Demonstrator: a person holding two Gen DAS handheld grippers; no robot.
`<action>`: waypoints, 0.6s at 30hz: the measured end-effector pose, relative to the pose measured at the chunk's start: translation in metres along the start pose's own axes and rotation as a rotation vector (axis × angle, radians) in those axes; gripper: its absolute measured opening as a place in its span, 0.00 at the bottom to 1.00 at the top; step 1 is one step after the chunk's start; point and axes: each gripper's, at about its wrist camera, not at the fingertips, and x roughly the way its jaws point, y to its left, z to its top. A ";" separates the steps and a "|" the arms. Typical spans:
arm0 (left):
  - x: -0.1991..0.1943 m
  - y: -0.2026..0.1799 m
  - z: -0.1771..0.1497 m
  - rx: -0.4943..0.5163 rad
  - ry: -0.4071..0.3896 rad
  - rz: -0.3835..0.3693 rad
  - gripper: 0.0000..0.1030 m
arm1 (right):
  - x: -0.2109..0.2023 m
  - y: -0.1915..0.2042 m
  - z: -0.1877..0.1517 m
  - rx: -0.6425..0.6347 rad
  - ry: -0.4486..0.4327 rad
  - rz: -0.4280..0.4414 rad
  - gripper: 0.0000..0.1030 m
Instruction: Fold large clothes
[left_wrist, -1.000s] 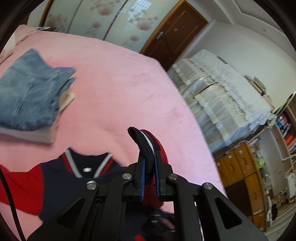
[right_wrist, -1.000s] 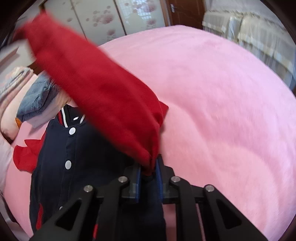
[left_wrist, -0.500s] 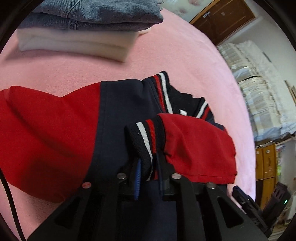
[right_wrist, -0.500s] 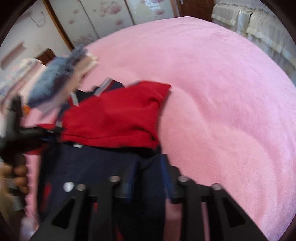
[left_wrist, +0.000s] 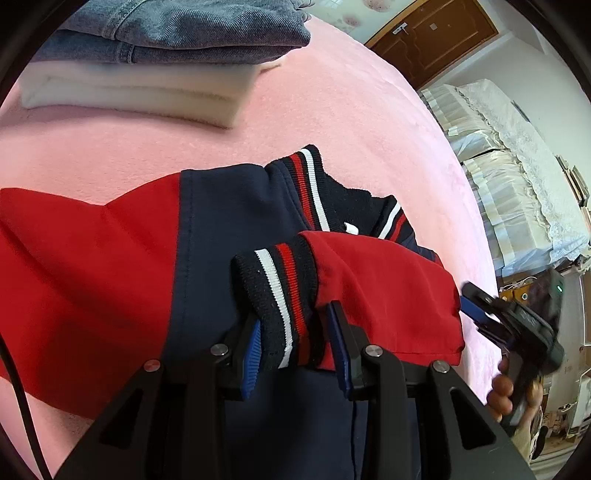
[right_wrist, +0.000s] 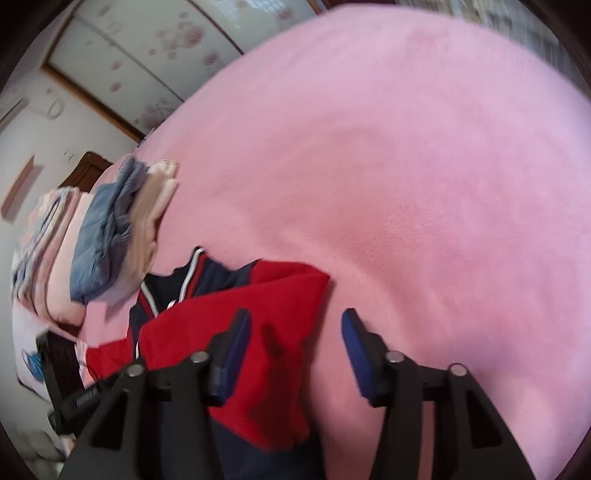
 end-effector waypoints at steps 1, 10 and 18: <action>0.001 0.000 0.000 0.001 0.001 -0.001 0.30 | 0.008 -0.003 0.005 0.011 0.026 0.036 0.30; 0.006 -0.003 0.004 0.027 0.010 0.017 0.30 | 0.024 0.026 0.026 -0.277 0.001 -0.114 0.03; 0.004 -0.006 0.006 0.035 0.017 0.019 0.30 | 0.005 0.003 0.027 -0.227 0.022 -0.169 0.04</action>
